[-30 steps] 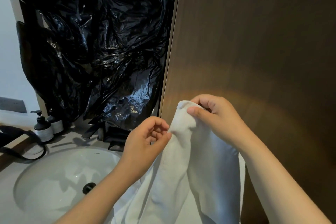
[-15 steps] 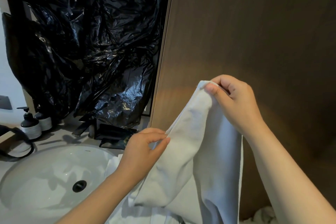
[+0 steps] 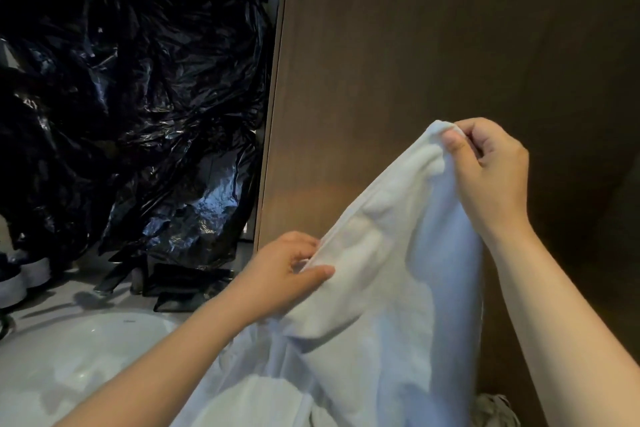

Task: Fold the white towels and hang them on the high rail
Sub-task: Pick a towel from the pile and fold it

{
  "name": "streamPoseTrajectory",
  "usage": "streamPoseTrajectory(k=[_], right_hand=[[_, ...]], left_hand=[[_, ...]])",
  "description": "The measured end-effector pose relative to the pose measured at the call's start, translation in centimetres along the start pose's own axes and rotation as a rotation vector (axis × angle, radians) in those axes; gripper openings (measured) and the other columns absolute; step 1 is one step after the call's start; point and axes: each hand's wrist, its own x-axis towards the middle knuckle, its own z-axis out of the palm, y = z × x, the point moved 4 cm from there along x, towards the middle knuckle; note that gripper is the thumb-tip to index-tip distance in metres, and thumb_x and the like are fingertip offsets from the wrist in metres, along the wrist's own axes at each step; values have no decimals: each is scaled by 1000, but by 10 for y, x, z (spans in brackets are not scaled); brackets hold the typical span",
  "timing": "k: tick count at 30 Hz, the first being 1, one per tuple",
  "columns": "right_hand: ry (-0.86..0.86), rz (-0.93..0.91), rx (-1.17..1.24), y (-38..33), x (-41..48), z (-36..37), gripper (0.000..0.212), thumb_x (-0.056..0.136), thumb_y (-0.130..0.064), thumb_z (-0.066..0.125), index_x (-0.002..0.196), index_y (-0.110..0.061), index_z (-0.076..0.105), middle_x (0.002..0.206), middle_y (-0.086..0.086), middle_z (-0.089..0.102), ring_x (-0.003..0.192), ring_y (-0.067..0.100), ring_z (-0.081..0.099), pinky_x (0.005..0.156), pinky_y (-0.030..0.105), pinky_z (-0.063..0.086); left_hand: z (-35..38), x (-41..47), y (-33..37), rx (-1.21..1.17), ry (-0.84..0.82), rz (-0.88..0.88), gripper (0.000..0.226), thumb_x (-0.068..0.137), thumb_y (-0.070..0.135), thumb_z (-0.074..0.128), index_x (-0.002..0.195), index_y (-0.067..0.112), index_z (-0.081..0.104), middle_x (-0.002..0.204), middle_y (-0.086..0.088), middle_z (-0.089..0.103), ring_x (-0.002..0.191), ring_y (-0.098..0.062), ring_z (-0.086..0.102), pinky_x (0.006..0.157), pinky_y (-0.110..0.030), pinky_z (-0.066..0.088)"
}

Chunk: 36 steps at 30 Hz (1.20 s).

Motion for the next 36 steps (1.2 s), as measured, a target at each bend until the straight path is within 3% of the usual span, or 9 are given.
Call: streamPoseTrajectory(k=[5,8,10,13,16,18,28,31,36], right_hand=[[-31,4,-55,17,-2,-18,13,100,-27,54,90,-26,62,80,-22,59,80,-5,58,61,2,42],[-30,29,-41,28,-5,-28,13,100,-27,54,91,-26,63,82,-21,60,81,-3,59,62,4,44],[-28,51,-9,34,-6,-34,13,100,-27,53,91,-25,64,83,-20,62,81,-2,60,64,6,46],[-23,54,7,39,-6,-42,15,100,-25,53,92,-22,65,84,-17,63,80,0,60,66,11,46],[-19,65,13,41,-8,-46,14,100,-27,54,92,-22,64,84,-17,63,81,-3,60,66,6,47],[-33,69,16,43,-11,-44,14,100,-26,54,92,-21,65,84,-16,63,81,-2,60,66,5,47],[-60,170,-46,73,-27,-30,14,99,-30,55,88,-27,63,82,-19,63,85,1,60,62,5,47],[-52,210,-55,83,-28,-31,15,99,-32,55,89,-26,64,83,-18,63,85,0,61,65,11,48],[-32,232,-33,88,-28,-34,17,98,-33,55,90,-23,66,83,-14,65,83,1,62,67,19,50]], left_hand=[[19,0,-20,-79,-12,-69,23,95,37,55,100,22,72,106,8,64,100,-3,60,92,-21,47],[34,1,-24,-230,-67,-197,45,90,48,49,100,9,71,103,-6,68,100,-19,64,95,-39,50],[45,1,-28,-376,-60,-311,37,94,42,51,103,12,70,104,-9,70,100,-27,66,95,-44,51],[62,-4,-37,-456,-136,-514,42,99,48,42,104,14,66,101,-10,70,92,-23,66,85,-35,52],[83,-20,-44,-763,-363,-758,56,94,64,31,117,25,64,116,-13,69,112,-34,62,92,-44,51],[92,-24,-49,-913,-391,-813,64,92,67,31,124,22,63,122,-17,66,120,-39,57,101,-51,46],[74,-30,-48,-1200,-456,-662,43,87,28,66,126,10,64,136,-13,58,127,-30,54,109,-46,39],[51,-37,-59,-1201,-468,-597,52,83,17,68,132,5,58,140,-22,52,133,-40,44,107,-53,40],[17,-39,-69,-1131,-345,-532,78,60,6,86,131,1,56,132,-24,58,120,-39,57,93,-44,53]])
